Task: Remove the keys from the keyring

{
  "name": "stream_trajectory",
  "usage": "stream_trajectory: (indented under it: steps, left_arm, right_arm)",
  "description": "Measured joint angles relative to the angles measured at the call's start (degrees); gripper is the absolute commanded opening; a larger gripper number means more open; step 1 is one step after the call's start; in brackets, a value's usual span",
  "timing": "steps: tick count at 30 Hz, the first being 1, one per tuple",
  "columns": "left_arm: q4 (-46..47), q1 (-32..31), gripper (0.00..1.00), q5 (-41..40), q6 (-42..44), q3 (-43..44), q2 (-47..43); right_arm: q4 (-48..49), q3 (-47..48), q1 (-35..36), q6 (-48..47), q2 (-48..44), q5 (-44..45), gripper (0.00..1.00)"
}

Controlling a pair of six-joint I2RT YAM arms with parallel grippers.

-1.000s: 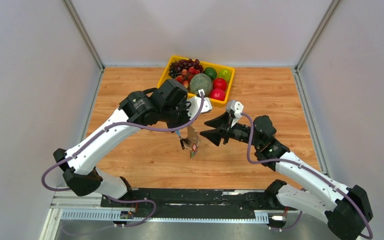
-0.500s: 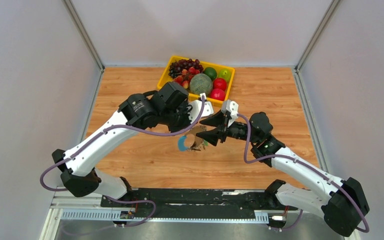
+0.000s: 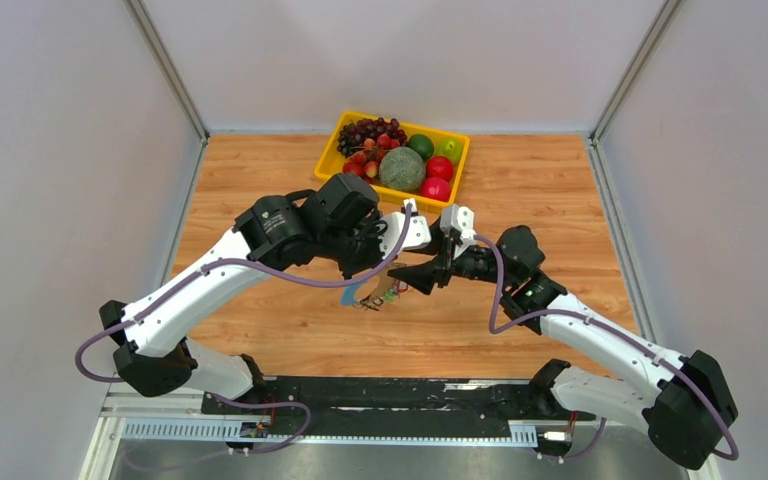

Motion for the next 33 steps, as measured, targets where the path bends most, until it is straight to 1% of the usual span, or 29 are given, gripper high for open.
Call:
stream_trajectory:
  steps: [3,9,16,20,27,31,33]
  left_arm:
    - [0.00,-0.39,0.00,-0.02,0.02,0.00,0.00]
    - [0.00,-1.22,0.00,-0.04,0.20,0.00,0.00]
    - [0.02,-1.49,0.00,-1.27,0.22,0.00,0.00]
    - [0.02,-1.53,0.00,-1.73,0.22,0.00,-0.22]
    - [0.00,-1.53,0.00,-1.81,0.20,-0.33,-1.18]
    - [0.02,-1.60,0.00,-1.77,0.20,-0.52,-1.27]
    - [0.02,-1.73,0.00,-1.79,0.17,-0.55,-1.27]
  right_arm:
    - [0.15,0.00,1.22,-0.07,0.72,0.37,0.56]
    - [0.11,0.00,2.86,-0.66,1.29,0.24,0.47]
    - [-2.29,0.98,2.95,-1.86,1.16,-1.62,0.50]
    - [-4.28,1.09,3.02,-2.78,-0.09,-2.97,0.49]
    - [-4.39,1.09,3.02,-3.19,-2.03,-5.33,0.36]
    - [-4.42,1.09,3.02,-3.21,-2.05,-5.51,0.35]
    - [-4.39,1.09,3.02,-3.21,-2.03,-5.49,0.32]
